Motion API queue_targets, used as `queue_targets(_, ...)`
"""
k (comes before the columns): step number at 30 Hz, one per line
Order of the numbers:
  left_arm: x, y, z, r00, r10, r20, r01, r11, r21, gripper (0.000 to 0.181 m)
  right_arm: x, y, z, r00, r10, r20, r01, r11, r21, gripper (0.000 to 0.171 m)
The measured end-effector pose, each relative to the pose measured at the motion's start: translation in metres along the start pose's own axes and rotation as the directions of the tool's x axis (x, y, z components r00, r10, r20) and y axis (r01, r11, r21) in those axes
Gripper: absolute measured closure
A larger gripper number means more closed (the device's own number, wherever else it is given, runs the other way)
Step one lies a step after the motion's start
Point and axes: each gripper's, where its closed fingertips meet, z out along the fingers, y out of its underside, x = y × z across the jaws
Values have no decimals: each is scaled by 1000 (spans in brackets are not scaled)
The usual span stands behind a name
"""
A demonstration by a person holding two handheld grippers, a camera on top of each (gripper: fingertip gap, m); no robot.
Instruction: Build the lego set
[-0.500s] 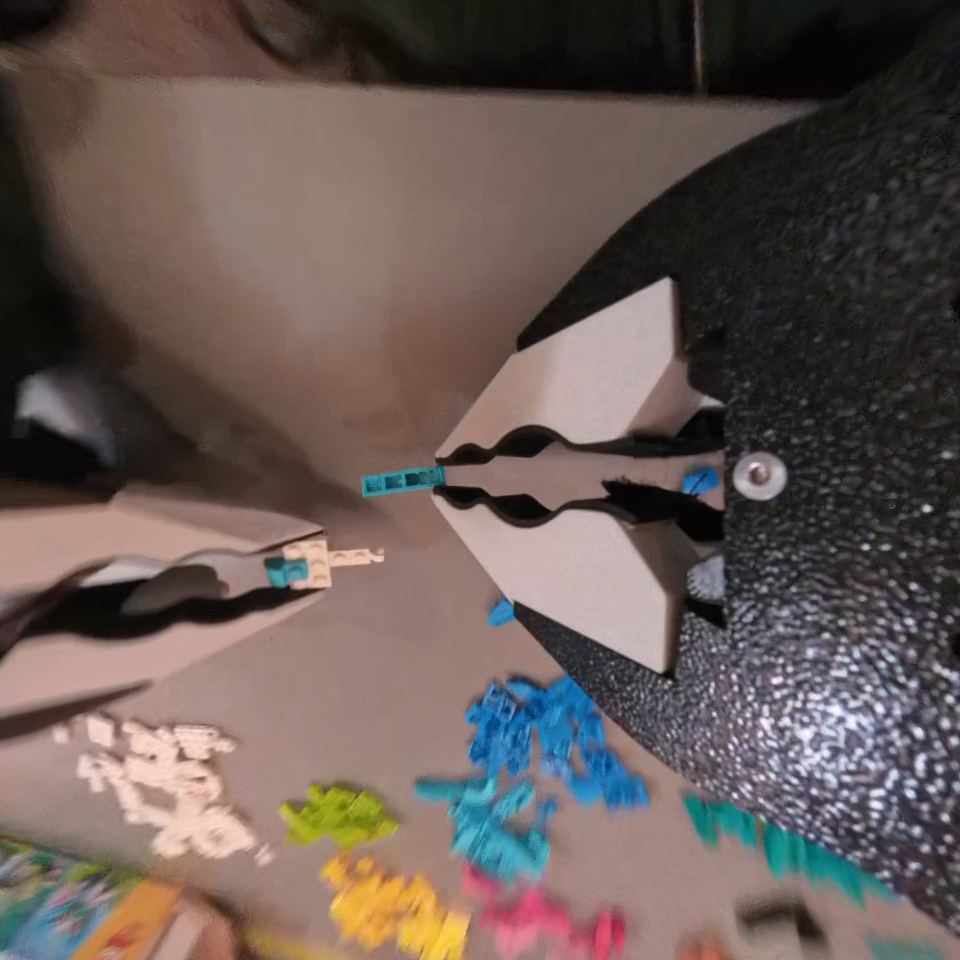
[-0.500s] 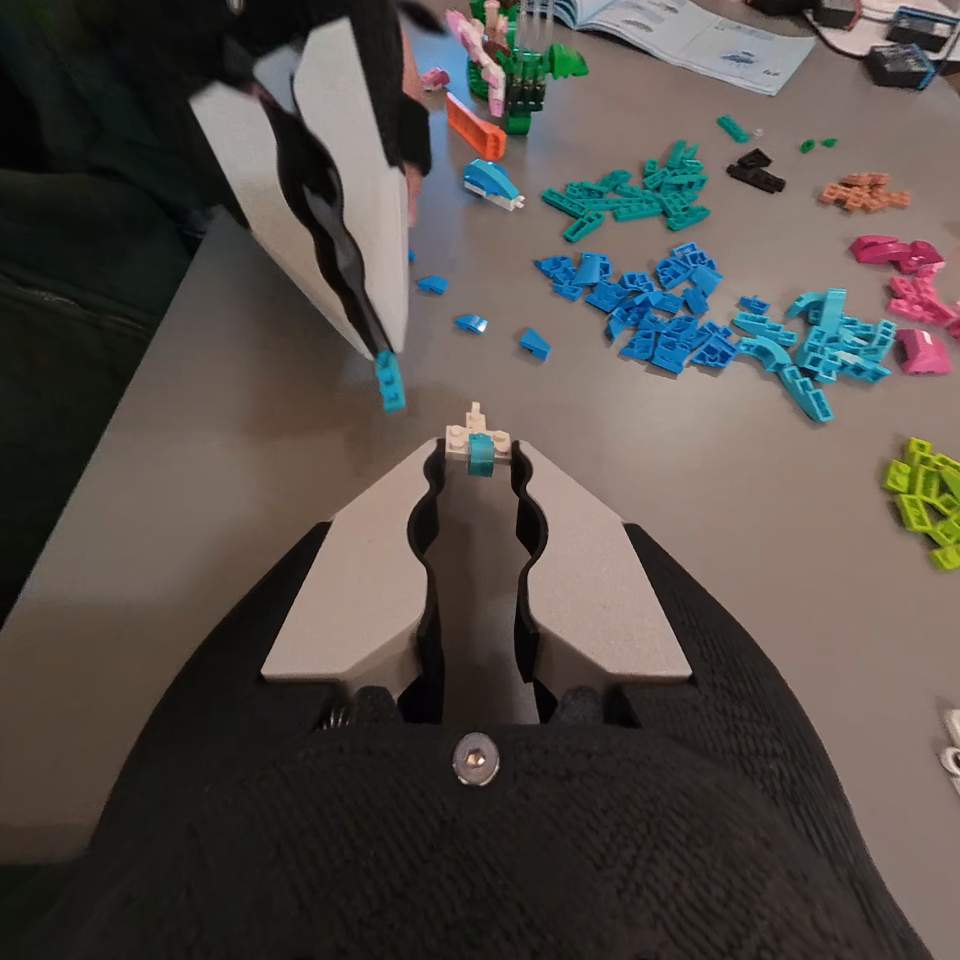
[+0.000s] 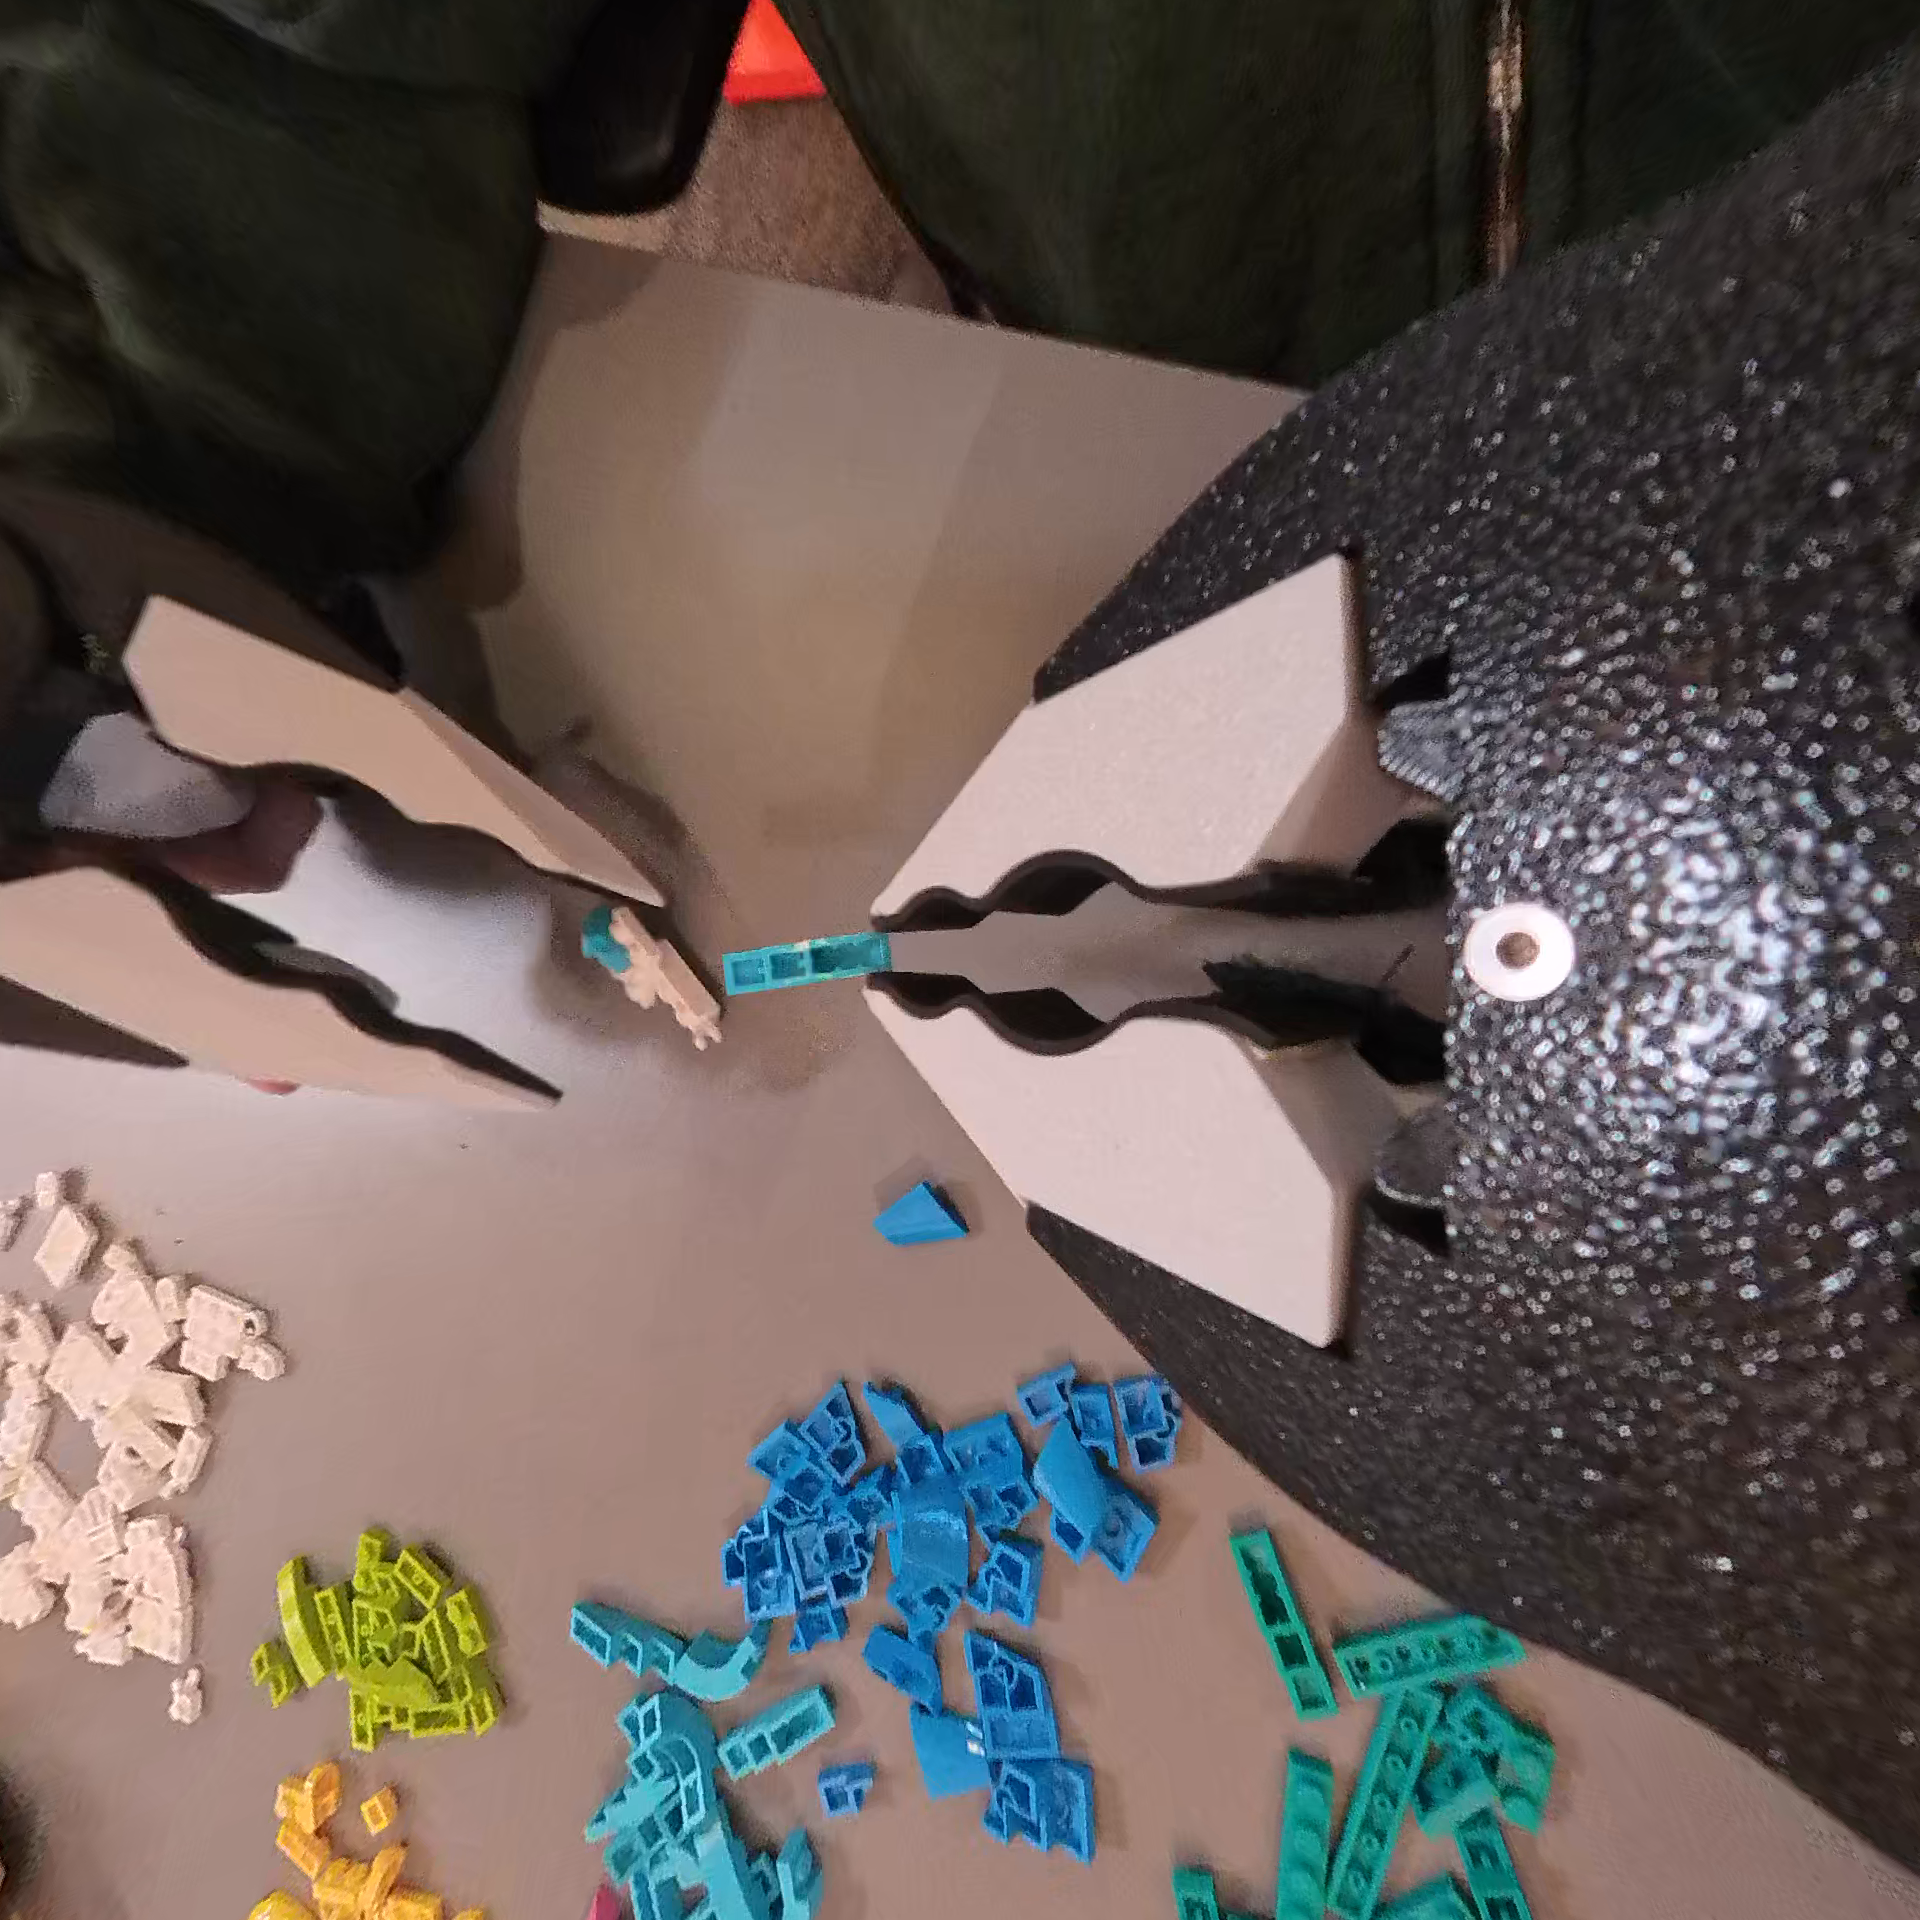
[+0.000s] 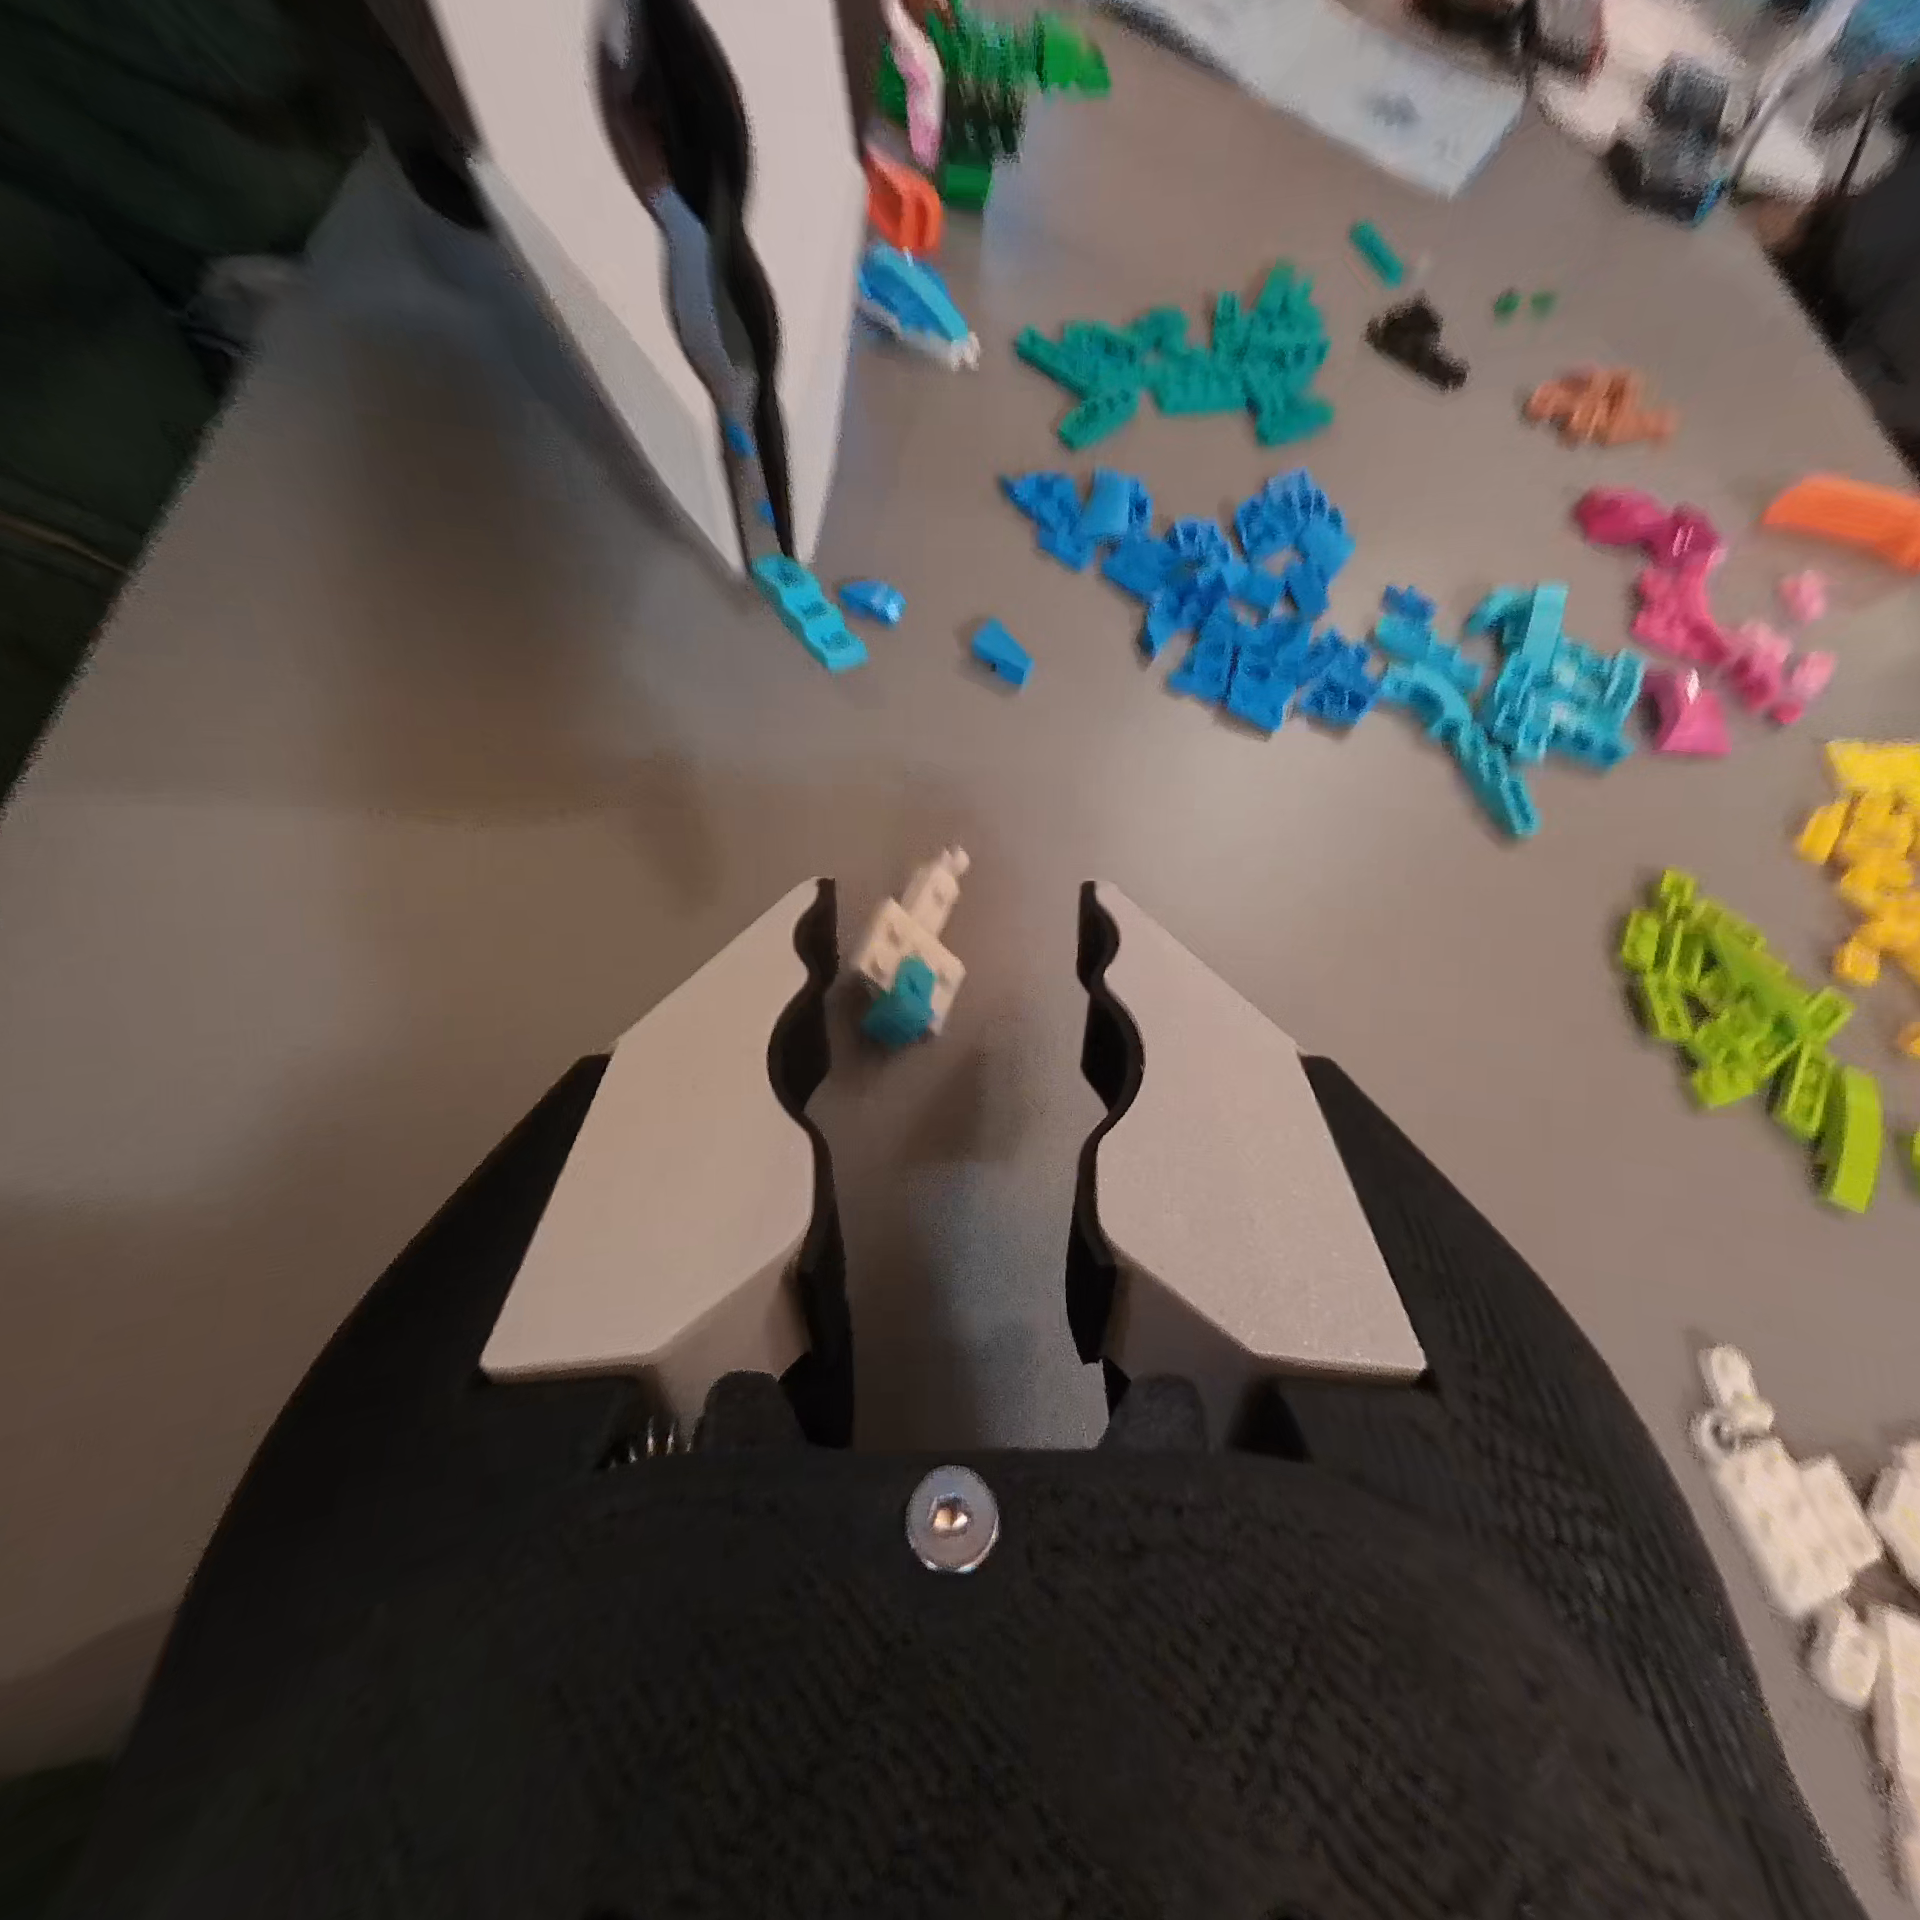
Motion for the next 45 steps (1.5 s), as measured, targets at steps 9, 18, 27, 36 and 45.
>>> queue_targets(9,34,-25,-12,896,-253,-364,306,947,94,177,-48,-57,-7,970,-210,118,164,935,315,154)
queue_targets(18,28,-33,-19,879,-289,-380,369,916,158,176,-42,-59,-8,977,-187,104,145,936,321,165)
queue_targets(27,6,-79,-30,917,-284,-280,395,752,528,137,-7,-94,-34,990,-64,-127,122,839,530,167)
queue_targets(36,12,-97,-39,928,-236,-288,372,638,674,161,-11,-100,-35,980,-114,-166,186,822,537,169)
queue_targets(45,3,-92,-32,877,-348,-331,479,589,651,168,-8,-96,-30,932,-209,-297,330,830,450,169)
